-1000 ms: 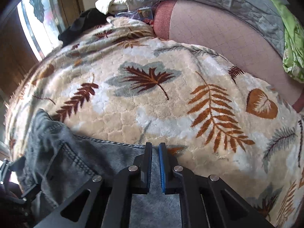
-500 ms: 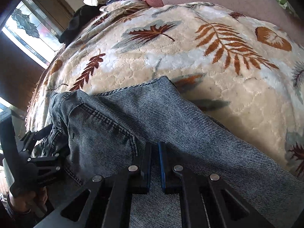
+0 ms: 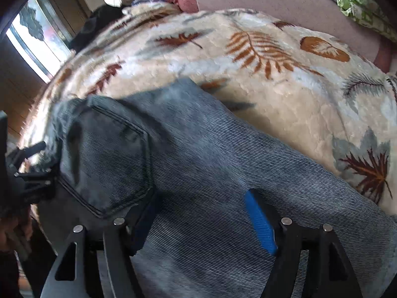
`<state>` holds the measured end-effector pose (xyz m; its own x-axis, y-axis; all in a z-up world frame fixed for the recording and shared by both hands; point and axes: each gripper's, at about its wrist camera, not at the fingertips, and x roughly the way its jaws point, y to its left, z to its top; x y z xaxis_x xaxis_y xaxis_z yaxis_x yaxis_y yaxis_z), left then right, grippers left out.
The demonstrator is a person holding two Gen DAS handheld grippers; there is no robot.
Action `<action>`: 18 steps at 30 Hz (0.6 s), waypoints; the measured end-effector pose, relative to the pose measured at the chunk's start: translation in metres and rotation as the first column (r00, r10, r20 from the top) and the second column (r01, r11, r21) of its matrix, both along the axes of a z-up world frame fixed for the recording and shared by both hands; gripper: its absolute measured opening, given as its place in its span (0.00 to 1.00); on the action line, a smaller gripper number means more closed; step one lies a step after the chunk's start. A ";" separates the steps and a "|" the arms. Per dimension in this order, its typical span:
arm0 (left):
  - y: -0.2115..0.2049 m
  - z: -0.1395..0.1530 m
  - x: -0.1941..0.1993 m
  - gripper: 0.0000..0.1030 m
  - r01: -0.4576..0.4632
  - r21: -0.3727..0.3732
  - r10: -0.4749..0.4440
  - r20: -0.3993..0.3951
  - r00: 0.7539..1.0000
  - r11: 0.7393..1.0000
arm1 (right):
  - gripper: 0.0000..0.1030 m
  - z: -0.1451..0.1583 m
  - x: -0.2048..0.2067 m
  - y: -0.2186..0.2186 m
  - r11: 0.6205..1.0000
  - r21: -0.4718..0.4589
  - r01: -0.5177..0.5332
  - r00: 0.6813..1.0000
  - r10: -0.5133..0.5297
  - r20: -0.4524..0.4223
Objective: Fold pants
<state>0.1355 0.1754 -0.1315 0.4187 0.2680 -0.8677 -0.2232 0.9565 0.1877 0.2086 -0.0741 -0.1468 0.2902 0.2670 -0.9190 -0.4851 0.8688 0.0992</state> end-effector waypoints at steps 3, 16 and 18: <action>0.002 0.013 -0.005 1.00 -0.024 -0.012 0.024 0.010 1.000 1.000 | 0.72 0.016 -0.007 -0.005 0.999 0.031 0.021 1.000 -0.022 0.019; -0.014 0.024 -0.039 1.00 0.003 -0.033 0.000 0.064 0.998 0.999 | 0.73 0.013 -0.056 -0.090 0.949 0.259 0.182 0.983 -0.167 -0.079; -0.017 0.039 -0.048 1.00 0.016 -0.051 -0.009 0.122 0.992 0.999 | 0.73 0.032 -0.060 -0.103 0.926 0.326 0.193 0.981 -0.178 -0.075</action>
<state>0.0874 0.1582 -0.0926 0.5253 0.2185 -0.8224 -0.2294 0.9671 0.1104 0.1482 -0.1770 -0.1150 0.3258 0.5025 -0.8008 -0.3073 0.8573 0.4129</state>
